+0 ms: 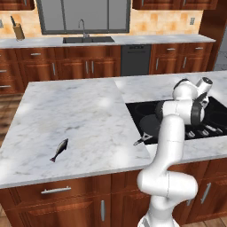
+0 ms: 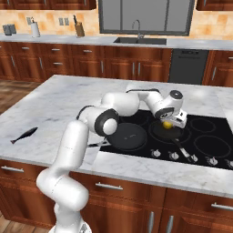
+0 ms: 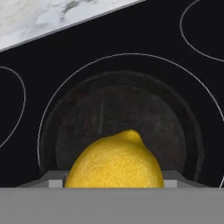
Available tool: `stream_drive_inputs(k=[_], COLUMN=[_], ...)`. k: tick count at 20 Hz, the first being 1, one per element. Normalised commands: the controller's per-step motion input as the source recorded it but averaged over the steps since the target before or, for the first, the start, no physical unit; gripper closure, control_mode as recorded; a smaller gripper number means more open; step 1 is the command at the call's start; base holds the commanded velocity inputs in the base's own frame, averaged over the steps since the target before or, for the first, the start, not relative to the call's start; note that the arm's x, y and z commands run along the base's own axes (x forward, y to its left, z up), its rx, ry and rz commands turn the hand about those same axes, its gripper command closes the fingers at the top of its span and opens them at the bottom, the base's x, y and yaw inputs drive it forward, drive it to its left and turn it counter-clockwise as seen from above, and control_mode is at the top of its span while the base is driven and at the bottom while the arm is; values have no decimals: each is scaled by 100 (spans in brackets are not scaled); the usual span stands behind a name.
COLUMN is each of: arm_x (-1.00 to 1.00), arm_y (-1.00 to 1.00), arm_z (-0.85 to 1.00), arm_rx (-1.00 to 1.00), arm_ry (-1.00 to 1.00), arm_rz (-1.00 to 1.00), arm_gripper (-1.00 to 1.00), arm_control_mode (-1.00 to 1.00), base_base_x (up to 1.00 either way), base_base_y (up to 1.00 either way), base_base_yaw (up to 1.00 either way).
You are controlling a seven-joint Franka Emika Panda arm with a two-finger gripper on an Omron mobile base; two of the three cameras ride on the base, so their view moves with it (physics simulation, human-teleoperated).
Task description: Place both pans onto different burners. Then place the lemon and the fish on different pans.
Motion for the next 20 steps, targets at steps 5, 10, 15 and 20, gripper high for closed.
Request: stream_drive_inputs(k=[5, 10, 15, 20], arm_x=[6, 4, 17, 29], arm_y=[0, 0, 0, 0], arm_z=[-38, -33, -13, -5], arm_rx=[0, 0, 0, 0], arm_ry=[0, 0, 0, 0], arm_rz=[0, 0, 0, 0], arm_gripper=[100, 100, 100, 100], arm_control_mode=[-100, -100, -100, -100], base_base_x=[0, 0, 0, 0], base_base_y=[0, 0, 0, 0], base_base_yaw=[0, 0, 0, 0])
